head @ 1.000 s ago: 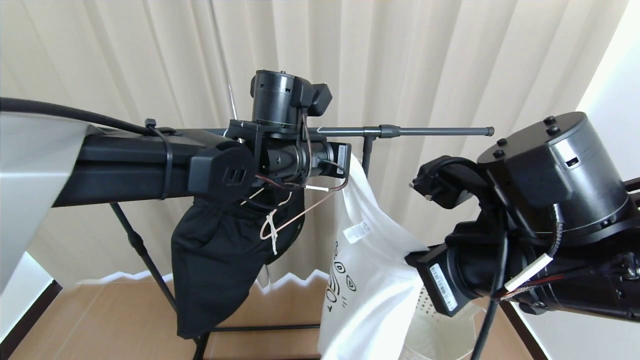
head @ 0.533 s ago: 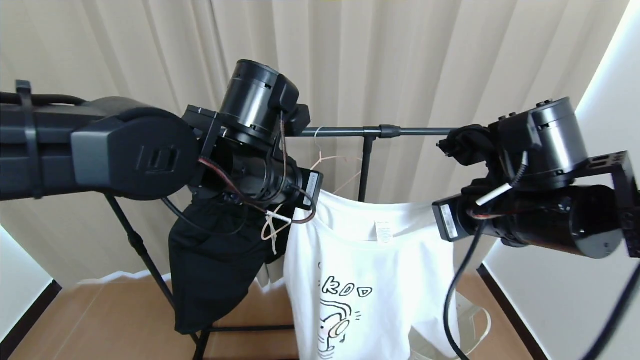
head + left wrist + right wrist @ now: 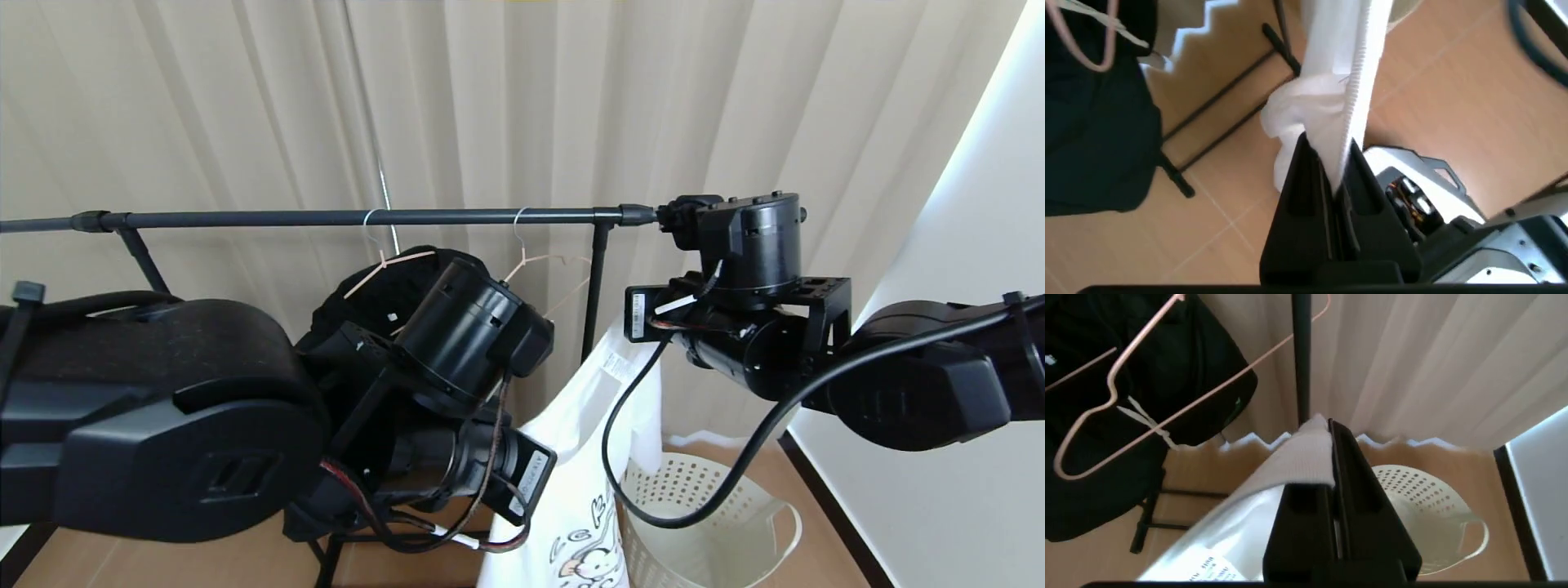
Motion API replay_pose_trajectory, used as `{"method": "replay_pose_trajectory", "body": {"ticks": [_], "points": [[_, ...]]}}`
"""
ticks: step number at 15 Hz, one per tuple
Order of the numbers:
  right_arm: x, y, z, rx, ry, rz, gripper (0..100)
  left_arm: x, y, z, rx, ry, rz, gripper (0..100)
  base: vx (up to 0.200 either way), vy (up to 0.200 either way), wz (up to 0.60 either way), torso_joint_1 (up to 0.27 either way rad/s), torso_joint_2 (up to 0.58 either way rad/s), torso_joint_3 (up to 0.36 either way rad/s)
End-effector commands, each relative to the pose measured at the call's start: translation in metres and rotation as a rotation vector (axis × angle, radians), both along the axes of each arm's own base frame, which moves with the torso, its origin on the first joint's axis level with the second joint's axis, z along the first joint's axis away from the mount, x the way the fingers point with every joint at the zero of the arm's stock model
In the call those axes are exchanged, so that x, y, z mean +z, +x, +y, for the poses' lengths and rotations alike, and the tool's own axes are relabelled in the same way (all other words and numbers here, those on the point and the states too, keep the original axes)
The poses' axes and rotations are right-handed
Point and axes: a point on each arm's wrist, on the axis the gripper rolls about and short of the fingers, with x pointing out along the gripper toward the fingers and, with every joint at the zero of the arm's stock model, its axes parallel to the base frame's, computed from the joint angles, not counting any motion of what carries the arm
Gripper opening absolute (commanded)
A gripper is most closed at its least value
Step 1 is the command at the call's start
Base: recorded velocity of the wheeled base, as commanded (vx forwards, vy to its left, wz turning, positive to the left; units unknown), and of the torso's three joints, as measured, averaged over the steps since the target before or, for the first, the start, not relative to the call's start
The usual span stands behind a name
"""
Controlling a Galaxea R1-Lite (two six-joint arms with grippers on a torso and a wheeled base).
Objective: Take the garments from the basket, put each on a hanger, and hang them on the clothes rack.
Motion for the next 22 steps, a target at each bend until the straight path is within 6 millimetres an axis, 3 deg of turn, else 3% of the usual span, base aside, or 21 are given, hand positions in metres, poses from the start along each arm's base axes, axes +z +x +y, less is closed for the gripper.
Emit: {"method": "replay_pose_trajectory", "body": {"ticks": [1, 4, 8, 9, 13, 15, 20, 21, 22], "points": [[-0.014, -0.002, 0.022, 0.041, 0.022, 0.009, 0, -0.009, -0.007, -0.030, 0.005, -0.100, 0.019, 0, 0.000, 0.000, 0.00, 0.000, 0.00, 0.000], [-0.009, 0.000, 0.026, 0.031, 0.096, -0.010, 0, -0.013, -0.003, -0.043, 0.040, -0.166, 0.030, 0, 0.000, 0.000, 0.00, 0.000, 0.00, 0.000], [-0.002, -0.001, 0.020, 0.019, 0.108, -0.017, 0, -0.010, -0.003, -0.042, 0.052, -0.186, 0.018, 0, 0.000, 0.000, 0.00, 0.000, 0.00, 0.000], [0.002, -0.001, 0.012, 0.002, 0.104, -0.021, 0, -0.008, -0.002, -0.038, 0.063, -0.187, 0.014, 0, 0.000, 0.000, 0.00, 0.000, 0.00, 0.000], [0.014, -0.001, -0.029, -0.049, -0.017, -0.032, 0, -0.004, 0.025, 0.015, 0.204, -0.158, -0.018, 0, 0.000, 0.000, 0.00, 0.000, 0.00, 0.000], [0.018, -0.005, -0.036, -0.055, -0.038, -0.037, 0, -0.004, 0.044, 0.031, 0.253, -0.168, -0.064, 0, 0.000, 0.000, 0.00, 0.000, 0.00, 0.000], [0.018, -0.017, -0.025, -0.027, -0.047, -0.039, 0, -0.015, 0.073, 0.023, 0.225, -0.168, -0.159, 0, 0.000, 0.000, 0.00, 0.000, 0.00, 0.000], [0.018, -0.017, -0.025, -0.028, -0.046, -0.040, 0, -0.015, 0.075, 0.022, 0.224, -0.170, -0.165, 100, 0.000, 0.000, 0.00, 0.000, 0.00, 0.000], [0.017, -0.016, -0.025, -0.031, -0.046, -0.041, 0, -0.015, 0.074, 0.022, 0.220, -0.168, -0.170, 100, 0.000, 0.000, 0.00, 0.000, 0.00, 0.000]]}}
